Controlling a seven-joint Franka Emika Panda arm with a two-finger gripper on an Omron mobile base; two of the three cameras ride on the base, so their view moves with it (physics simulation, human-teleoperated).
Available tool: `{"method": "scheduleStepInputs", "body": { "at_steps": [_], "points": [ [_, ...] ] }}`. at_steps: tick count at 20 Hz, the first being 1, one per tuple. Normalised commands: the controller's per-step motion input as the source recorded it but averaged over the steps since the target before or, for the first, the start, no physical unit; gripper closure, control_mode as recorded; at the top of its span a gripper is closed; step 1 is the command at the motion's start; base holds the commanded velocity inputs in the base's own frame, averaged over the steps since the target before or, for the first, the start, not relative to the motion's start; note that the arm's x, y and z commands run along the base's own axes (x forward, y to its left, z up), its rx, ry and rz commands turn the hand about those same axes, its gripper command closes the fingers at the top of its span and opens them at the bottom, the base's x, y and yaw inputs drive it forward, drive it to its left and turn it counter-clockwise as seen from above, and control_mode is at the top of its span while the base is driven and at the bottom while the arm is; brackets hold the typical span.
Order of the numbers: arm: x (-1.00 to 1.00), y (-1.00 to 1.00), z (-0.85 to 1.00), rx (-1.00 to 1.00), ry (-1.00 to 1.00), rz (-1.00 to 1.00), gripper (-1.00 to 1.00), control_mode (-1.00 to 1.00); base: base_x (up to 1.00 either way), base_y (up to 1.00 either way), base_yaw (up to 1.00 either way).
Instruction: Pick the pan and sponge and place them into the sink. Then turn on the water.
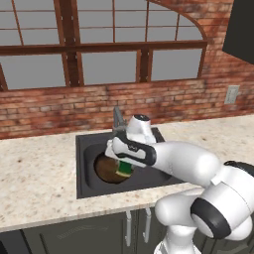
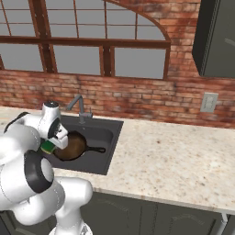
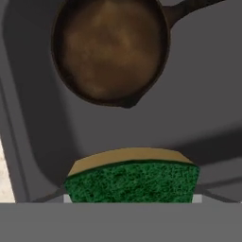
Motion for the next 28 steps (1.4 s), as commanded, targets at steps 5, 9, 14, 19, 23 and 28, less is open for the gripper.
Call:
{"method": "scheduleStepInputs", "body": {
  "at_steps": [5,9,14,19,23,28],
  "points": [
    [0.26,-0.56,0.0,0.0,0.0,0.0,1.0,-1.0,0.0,0.0,0.0],
    [0.3,-0.39,-0.1,-0.01,0.0,0.0,1.0,-1.0,0.0,0.0,0.0],
    [0.44,-0.23,-0.2,-0.01,0.0,0.0,1.0,-1.0,0.0,0.0,0.0],
    [0.6,-0.18,-0.27,0.0,0.0,0.0,1.0,-1.0,0.0,0.0,0.0],
    [0.54,-0.11,-0.32,0.0,0.0,0.02,1.0,-1.0,0.0,0.0,0.0],
    [0.48,-0.03,-0.36,-0.01,0.0,0.02,1.0,-1.0,0.0,0.0,0.0]
  ]
}}
